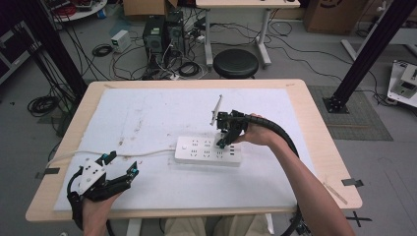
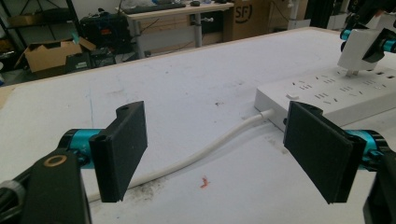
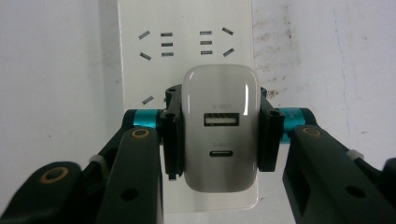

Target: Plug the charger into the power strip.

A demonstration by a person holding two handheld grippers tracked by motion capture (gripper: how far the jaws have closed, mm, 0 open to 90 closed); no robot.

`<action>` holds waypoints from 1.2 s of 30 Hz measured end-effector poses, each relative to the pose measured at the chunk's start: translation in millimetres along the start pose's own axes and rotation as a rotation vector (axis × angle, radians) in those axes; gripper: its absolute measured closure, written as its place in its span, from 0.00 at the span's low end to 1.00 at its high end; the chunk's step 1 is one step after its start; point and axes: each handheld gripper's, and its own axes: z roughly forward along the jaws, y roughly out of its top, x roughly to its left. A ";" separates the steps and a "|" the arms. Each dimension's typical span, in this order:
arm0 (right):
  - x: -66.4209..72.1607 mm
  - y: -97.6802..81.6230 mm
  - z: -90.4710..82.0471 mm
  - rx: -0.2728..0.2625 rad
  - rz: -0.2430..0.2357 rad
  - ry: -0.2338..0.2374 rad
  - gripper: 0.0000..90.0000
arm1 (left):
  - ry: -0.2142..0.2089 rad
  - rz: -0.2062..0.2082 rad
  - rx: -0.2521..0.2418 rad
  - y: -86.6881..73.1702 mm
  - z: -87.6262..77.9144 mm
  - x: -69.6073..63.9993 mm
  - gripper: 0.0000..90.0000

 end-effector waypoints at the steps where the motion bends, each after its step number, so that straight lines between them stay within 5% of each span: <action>1: 0.1 0.0 0.1 -0.002 0.005 0.002 0.70 | -0.003 0.003 0.001 0.2 0.4 -0.2 0.24; 17: -0.7 -0.4 3.3 -0.035 -0.018 0.012 0.70 | -0.008 0.003 0.004 0.4 -3.1 -2.0 0.24; 22: -6.6 -8.8 11.8 -0.078 -0.022 0.048 0.70 | 0.001 -0.001 -0.003 0.6 -9.2 -0.7 0.24; 32: -0.3 -12.4 13.3 -0.111 -0.028 0.010 0.71 | 0.013 -0.003 0.004 -0.1 -13.6 2.3 0.24; 36: -3.9 -14.5 13.9 -0.128 -0.020 0.030 0.71 | 0.013 -0.007 0.009 -0.9 -13.0 2.2 0.24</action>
